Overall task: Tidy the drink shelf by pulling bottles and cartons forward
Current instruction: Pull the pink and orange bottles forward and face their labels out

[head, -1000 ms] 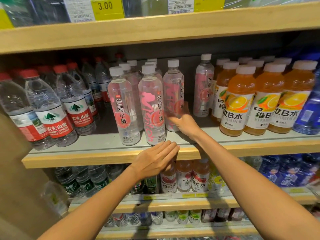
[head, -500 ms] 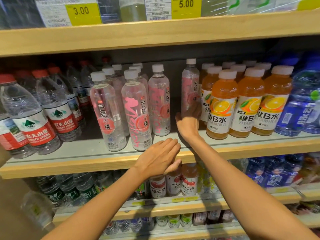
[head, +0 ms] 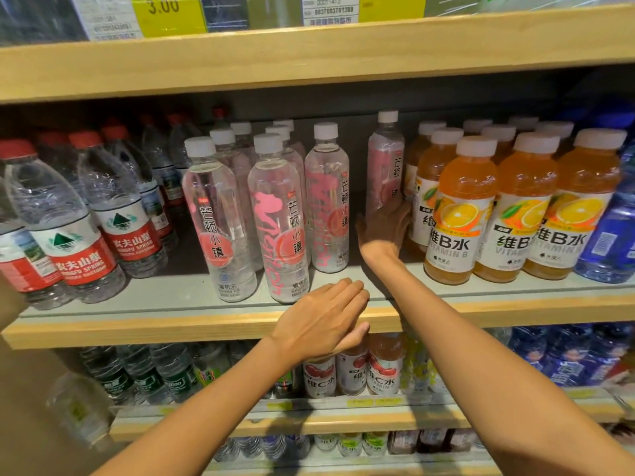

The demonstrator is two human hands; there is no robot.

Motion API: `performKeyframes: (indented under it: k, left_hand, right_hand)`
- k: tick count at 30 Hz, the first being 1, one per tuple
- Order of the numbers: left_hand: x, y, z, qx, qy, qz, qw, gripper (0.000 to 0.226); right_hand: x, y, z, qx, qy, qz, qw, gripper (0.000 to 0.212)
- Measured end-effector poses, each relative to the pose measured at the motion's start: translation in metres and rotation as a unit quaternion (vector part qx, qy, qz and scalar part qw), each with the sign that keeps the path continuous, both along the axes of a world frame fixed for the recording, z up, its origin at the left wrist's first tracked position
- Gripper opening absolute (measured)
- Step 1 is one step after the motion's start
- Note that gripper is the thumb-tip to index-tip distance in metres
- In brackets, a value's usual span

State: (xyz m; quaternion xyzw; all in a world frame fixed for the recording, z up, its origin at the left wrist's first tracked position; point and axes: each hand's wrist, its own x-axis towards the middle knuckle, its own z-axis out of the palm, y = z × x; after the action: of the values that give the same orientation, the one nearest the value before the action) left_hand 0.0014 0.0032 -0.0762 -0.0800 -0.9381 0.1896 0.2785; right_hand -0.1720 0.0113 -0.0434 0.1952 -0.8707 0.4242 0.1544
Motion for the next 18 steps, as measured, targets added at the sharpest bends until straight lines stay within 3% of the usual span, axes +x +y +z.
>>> performKeyframes:
  k: [5,11,14,18]
  left_hand:
    - [-0.001,-0.001,-0.003,-0.019,0.018,0.001,1.0,0.041]
    - [-0.001,-0.001,-0.004,-0.019,0.02,-0.002,1.0,0.041]
    - [-0.001,-0.001,-0.005,-0.024,0.023,0.001,0.999,0.041]
    - [-0.001,-0.001,-0.006,-0.026,0.025,-0.001,0.999,0.041]
  right_hand:
    - [-0.017,-0.005,-0.002,0.014,-0.024,0.022,0.999,0.088]
    - [-0.033,-0.005,-0.008,0.019,0.019,0.046,0.999,0.071]
    - [-0.037,-0.005,-0.009,-0.064,-0.016,0.11,0.992,0.068]
    - [-0.043,0.001,-0.009,-0.176,-0.103,0.222,0.953,0.055]
